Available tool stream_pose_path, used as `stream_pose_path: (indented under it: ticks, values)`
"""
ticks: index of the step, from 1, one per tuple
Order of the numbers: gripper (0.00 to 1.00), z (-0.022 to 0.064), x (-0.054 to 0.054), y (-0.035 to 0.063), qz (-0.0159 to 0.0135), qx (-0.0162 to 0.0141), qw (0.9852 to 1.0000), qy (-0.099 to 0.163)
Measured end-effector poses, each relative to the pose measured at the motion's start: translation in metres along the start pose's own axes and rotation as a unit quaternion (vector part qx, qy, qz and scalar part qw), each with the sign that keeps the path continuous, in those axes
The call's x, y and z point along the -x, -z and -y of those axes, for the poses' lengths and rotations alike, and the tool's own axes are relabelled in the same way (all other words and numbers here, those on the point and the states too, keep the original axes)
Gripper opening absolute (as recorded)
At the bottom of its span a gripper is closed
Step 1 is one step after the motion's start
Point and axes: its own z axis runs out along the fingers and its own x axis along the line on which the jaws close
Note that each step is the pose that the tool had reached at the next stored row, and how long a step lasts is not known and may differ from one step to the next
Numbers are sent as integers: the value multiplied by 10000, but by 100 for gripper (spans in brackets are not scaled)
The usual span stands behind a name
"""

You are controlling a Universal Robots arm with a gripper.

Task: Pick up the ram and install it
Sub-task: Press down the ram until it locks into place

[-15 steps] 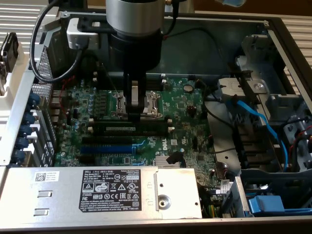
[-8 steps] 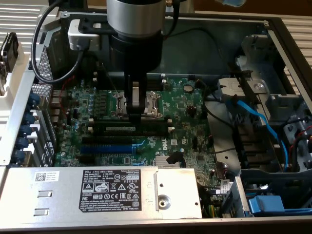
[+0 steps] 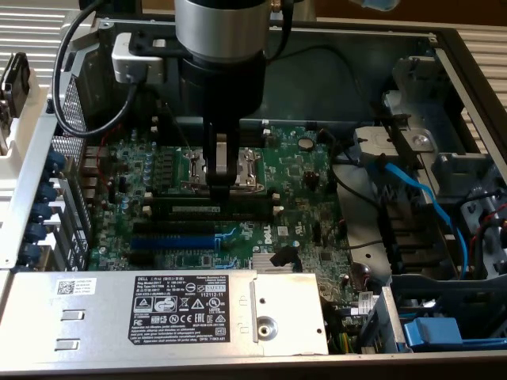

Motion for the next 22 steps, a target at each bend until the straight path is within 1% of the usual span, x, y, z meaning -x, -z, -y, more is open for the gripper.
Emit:
stream_pose_path:
  ticks: [22]
  values:
    - [10, 0, 4, -73, 0, 0, 10000, 0]
